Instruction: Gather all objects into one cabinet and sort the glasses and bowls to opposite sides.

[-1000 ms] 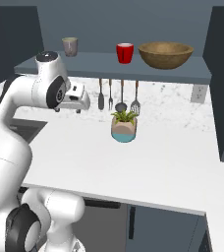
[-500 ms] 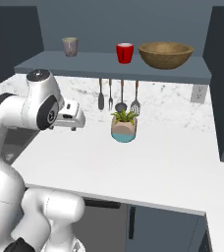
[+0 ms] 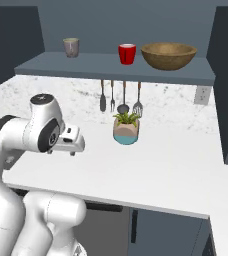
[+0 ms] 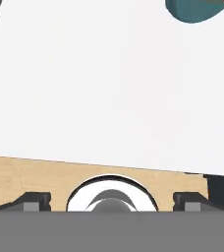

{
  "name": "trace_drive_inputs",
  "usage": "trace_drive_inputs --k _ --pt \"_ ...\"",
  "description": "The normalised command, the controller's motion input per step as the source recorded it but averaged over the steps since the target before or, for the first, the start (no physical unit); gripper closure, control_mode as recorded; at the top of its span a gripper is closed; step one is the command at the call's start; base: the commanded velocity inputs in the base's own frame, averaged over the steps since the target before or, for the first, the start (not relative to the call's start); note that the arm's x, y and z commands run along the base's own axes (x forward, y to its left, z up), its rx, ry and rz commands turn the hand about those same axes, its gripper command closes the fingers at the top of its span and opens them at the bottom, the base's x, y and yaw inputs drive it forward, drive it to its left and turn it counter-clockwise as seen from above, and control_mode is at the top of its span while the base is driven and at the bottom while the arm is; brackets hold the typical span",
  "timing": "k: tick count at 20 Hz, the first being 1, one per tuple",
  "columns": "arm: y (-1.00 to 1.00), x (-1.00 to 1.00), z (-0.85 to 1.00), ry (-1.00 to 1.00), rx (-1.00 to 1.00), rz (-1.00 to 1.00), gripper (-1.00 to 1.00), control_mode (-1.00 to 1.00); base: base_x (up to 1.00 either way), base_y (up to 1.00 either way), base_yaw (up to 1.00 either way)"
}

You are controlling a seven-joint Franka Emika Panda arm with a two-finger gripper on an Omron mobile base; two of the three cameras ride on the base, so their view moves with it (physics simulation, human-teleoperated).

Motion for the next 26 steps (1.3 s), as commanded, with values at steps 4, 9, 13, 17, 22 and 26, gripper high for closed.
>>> trace_drive_inputs --k 4,9,13,17,22,26 --pt "-0.05 0.08 -0.01 0.47 0.13 0.1 -1.0 -1.0 0.0 0.0 0.0" --pt "0.04 0.0 0.0 0.05 0.0 0.02 -1.0 1.0 0.0 0.22 0.02" --pt "0.0 0.0 0.0 0.0 0.0 0.0 -1.0 1.0 -0.29 0.79 0.0" --pt "0.0 0.0 0.0 0.0 0.0 0.0 -1.0 1.0 -0.77 0.76 0.0" --pt "0.0 0.0 0.0 0.0 0.0 0.0 -1.0 1.0 -0.91 0.01 -0.01" --pt "0.0 0.0 0.0 0.0 0.0 0.0 -1.0 1.0 -0.61 -0.46 0.0"
